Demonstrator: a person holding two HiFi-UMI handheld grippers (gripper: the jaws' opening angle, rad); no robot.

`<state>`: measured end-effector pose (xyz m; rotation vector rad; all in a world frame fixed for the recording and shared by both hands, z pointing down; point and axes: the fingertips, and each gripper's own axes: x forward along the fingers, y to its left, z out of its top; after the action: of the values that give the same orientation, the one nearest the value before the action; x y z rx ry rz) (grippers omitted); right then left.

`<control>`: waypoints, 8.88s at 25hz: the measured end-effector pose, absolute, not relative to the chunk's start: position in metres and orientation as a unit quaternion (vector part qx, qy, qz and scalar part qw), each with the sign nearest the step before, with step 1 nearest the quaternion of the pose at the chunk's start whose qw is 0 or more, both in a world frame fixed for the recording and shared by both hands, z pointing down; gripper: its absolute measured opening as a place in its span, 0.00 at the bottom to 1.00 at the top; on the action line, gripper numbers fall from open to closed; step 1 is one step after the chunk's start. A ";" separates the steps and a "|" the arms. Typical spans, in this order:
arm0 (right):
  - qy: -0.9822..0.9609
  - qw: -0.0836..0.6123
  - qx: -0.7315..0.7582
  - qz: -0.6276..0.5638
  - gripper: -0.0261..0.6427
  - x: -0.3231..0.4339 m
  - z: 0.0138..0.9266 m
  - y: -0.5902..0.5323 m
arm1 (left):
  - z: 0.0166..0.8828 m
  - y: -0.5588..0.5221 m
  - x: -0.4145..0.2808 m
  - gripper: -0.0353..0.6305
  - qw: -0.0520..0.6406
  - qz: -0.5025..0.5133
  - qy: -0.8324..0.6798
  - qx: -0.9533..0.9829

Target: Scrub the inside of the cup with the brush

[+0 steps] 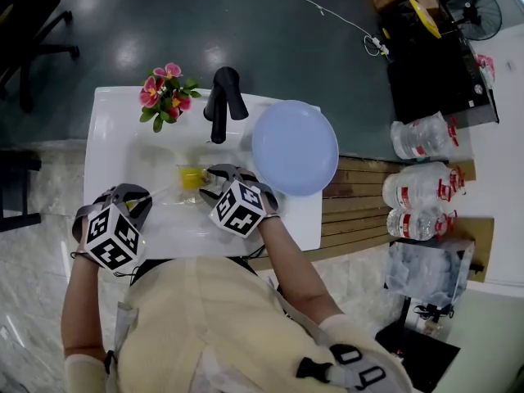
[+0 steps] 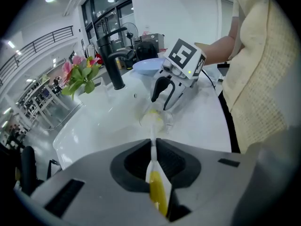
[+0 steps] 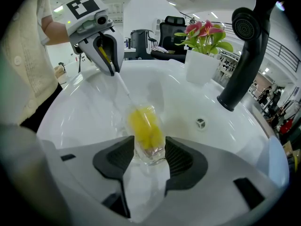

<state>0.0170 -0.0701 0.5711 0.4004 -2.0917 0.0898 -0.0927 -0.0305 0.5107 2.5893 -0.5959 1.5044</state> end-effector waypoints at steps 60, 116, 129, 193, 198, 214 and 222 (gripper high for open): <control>-0.855 0.494 0.156 0.037 0.34 0.019 0.572 -0.071 | 0.510 -0.041 -0.084 0.12 0.186 0.483 -0.195 0.833; -0.848 0.508 0.152 0.018 0.33 0.019 0.574 -0.068 | 0.516 -0.035 -0.087 0.12 0.163 0.569 -0.182 0.785; -0.848 0.507 0.151 0.019 0.33 0.020 0.574 -0.068 | 0.517 -0.041 -0.087 0.12 -0.165 0.628 -0.095 0.755; -0.844 0.514 0.151 0.019 0.33 0.020 0.574 -0.068 | 0.507 -0.042 -0.081 0.12 -0.172 0.630 -0.106 0.750; -0.841 0.519 0.151 0.012 0.33 0.020 0.576 -0.068 | 0.500 -0.041 -0.079 0.12 -0.210 0.608 -0.099 0.759; -0.836 0.525 0.162 0.004 0.35 0.018 0.576 -0.065 | 0.482 -0.035 -0.071 0.12 -0.118 0.559 -0.141 0.809; -0.846 0.497 0.175 0.075 0.38 0.020 0.572 -0.062 | 0.474 -0.034 -0.065 0.12 -0.132 0.562 -0.138 0.805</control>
<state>0.0199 -0.0615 0.5723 0.4225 -2.0492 0.1823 -0.0653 -0.0342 0.4738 2.7649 -0.4747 1.9321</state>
